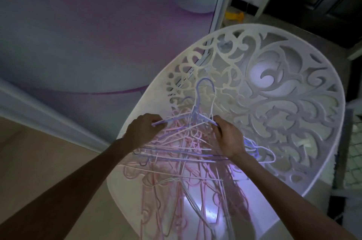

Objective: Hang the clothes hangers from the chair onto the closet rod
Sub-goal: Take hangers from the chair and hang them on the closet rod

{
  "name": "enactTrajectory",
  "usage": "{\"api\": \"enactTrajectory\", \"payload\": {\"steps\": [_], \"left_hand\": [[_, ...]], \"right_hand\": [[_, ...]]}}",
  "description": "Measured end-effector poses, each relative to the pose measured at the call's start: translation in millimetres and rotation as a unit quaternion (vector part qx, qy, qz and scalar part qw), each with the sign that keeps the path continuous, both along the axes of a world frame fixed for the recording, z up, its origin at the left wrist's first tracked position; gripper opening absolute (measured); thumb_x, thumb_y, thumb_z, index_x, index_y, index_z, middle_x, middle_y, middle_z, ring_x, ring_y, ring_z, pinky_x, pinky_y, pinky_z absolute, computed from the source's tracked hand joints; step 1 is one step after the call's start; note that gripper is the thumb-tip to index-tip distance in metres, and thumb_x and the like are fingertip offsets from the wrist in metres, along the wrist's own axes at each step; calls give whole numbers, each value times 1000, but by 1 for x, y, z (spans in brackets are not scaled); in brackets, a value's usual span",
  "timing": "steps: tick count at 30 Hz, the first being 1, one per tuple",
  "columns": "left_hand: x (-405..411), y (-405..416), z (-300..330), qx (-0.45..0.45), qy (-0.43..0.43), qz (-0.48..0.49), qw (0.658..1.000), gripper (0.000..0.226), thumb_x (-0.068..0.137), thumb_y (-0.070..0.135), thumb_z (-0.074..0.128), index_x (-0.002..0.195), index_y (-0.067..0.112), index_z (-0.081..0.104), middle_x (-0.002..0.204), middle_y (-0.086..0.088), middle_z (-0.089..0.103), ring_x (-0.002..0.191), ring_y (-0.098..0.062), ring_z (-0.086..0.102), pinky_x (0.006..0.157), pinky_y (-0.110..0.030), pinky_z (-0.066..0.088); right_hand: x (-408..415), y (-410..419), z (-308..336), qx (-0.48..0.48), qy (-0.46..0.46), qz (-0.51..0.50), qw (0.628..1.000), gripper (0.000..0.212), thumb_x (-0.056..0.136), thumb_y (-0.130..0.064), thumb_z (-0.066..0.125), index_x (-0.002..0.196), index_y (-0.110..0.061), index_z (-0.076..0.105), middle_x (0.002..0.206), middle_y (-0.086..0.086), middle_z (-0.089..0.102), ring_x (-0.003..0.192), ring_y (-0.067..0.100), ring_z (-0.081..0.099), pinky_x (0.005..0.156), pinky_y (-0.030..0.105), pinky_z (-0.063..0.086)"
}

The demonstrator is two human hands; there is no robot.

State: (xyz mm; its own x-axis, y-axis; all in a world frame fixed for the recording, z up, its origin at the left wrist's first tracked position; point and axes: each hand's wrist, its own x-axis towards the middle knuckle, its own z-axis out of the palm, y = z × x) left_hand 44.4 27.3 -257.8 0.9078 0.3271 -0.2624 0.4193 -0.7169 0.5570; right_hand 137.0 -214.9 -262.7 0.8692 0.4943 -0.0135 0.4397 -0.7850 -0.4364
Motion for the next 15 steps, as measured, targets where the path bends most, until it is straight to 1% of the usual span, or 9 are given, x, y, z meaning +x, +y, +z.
{"api": "enactTrajectory", "payload": {"steps": [2,4,6,8,9,10,12,14,15], "left_hand": [[3,3,12,-75,14,-27,997,18,76,51,64,67,37,60,73,8,65,78,-15,65,71,-26,45],[6,0,29,-112,21,-63,991,16,69,50,72,73,43,58,78,14,65,81,-9,63,79,-27,47],[8,-5,43,-120,23,-80,989,23,65,49,71,83,40,60,87,13,65,92,-10,63,90,-31,49],[10,-12,60,-137,12,-85,987,20,71,38,76,84,29,65,86,10,65,91,-9,63,94,-33,50],[10,-16,71,-139,2,-91,986,20,72,37,76,82,22,67,82,8,66,89,-9,63,92,-31,50],[9,-18,83,-136,-4,-101,985,32,71,45,73,81,15,70,79,3,68,84,-8,62,88,-28,49],[6,-20,111,-164,-24,-119,979,60,62,62,61,83,7,72,78,-10,71,74,-7,54,77,-27,47],[3,-21,138,-180,-34,-126,975,64,61,62,59,85,5,73,81,-16,71,73,-7,51,74,-32,47],[-1,-21,151,-178,-36,-125,975,61,64,59,61,85,4,73,80,-16,71,72,-6,50,73,-32,46]], "right_hand": [[3,-1,14,51,11,27,998,14,91,-29,43,89,-19,52,69,8,54,70,32,54,59,27,24],[3,0,32,72,28,79,994,9,88,-30,41,84,-23,45,64,-2,41,62,24,42,57,27,20],[-2,2,46,70,50,116,990,7,87,-27,44,85,-23,49,64,-2,44,60,20,39,57,27,21],[-7,6,59,80,82,138,984,22,87,-32,45,86,-16,60,66,3,51,60,15,41,59,28,27],[-9,8,68,79,105,146,981,27,86,-35,43,83,-14,59,66,1,49,60,10,39,60,28,29],[-10,10,79,72,130,152,977,25,88,-35,42,78,-15,54,65,-1,45,61,9,37,61,29,30],[-12,13,105,43,173,162,971,22,93,-22,48,75,-9,51,63,-1,40,63,14,38,62,30,31],[-13,16,130,18,180,157,971,20,95,-16,52,81,-2,58,63,1,43,65,17,40,63,29,29],[-14,17,142,7,177,147,973,19,94,-17,53,81,-5,60,61,0,43,66,17,42,62,28,29]]}}
